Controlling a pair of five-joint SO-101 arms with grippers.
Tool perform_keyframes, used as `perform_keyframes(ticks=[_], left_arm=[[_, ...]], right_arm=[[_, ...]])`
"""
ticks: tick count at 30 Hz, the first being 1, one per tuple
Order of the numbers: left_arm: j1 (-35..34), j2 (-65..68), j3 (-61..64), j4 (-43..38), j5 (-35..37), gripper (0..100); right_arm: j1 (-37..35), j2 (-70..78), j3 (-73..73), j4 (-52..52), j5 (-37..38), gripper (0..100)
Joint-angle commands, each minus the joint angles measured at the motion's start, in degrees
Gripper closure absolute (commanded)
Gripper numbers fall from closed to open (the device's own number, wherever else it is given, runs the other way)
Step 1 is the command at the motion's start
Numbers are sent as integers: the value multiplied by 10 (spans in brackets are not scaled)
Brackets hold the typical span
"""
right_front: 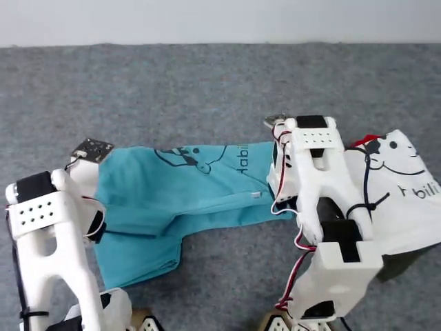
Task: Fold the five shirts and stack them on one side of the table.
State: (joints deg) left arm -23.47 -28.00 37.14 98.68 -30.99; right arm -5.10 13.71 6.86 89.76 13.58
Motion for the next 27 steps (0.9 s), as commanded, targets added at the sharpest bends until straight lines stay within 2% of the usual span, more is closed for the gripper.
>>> perform_keyframes(ticks=[1,11,17,24,27], left_arm=[[-4,-15,4,19,-14,987],[-5,-12,41,18,-62,987],[-8,-15,86,11,-154,987],[-58,-11,106,-8,-157,987],[-57,-11,138,-8,-157,987]], right_arm=[[23,-32,-1,-1,-2,989],[24,-29,0,-9,-2,989],[24,-29,0,-15,-2,989],[24,-29,0,-15,-2,989],[24,-29,0,-15,-2,989]])
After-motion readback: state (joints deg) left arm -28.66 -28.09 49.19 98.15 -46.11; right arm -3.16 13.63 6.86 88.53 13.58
